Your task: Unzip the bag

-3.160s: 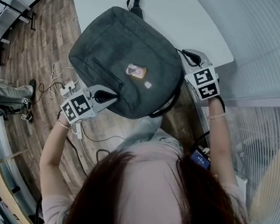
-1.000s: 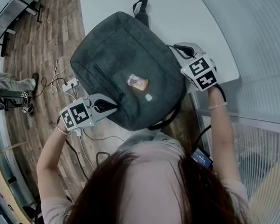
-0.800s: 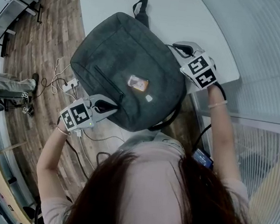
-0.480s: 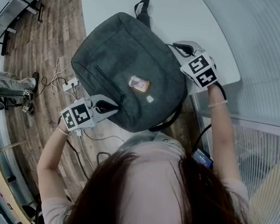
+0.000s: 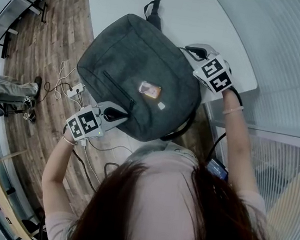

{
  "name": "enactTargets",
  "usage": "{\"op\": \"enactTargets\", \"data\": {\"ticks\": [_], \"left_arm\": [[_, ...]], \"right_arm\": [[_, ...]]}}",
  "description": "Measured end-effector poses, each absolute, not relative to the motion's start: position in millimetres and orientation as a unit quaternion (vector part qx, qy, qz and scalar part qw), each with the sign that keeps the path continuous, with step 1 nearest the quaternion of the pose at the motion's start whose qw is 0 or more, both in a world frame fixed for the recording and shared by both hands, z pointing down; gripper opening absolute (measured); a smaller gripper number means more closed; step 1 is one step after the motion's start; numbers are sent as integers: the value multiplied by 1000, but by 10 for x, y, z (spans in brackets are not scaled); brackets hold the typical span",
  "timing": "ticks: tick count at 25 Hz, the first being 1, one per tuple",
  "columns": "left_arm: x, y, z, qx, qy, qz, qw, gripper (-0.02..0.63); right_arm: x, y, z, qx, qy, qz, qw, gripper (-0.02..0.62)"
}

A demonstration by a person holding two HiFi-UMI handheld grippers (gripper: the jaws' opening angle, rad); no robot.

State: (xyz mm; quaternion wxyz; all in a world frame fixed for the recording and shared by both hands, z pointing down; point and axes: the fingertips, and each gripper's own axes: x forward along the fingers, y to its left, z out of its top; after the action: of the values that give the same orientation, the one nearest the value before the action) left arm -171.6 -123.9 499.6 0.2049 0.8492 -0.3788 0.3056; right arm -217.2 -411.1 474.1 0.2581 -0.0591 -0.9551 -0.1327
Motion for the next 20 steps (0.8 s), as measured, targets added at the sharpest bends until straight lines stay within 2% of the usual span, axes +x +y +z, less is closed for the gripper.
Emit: {"op": "enactTargets", "data": {"ticks": [7, 14, 20], "left_arm": [[-1723, -1234, 4988, 845, -393, 306, 194, 9], [-1752, -1232, 5008, 839, -399, 295, 224, 9], [-1790, -1272, 4981, 832, -426, 281, 218, 9]], "right_arm": [[-2150, -4109, 4766, -62, -952, -119, 276, 29], [-2109, -4145, 4785, -37, -947, -124, 294, 41], [-2033, -4193, 4709, 1, -956, -101, 276, 49]]}}
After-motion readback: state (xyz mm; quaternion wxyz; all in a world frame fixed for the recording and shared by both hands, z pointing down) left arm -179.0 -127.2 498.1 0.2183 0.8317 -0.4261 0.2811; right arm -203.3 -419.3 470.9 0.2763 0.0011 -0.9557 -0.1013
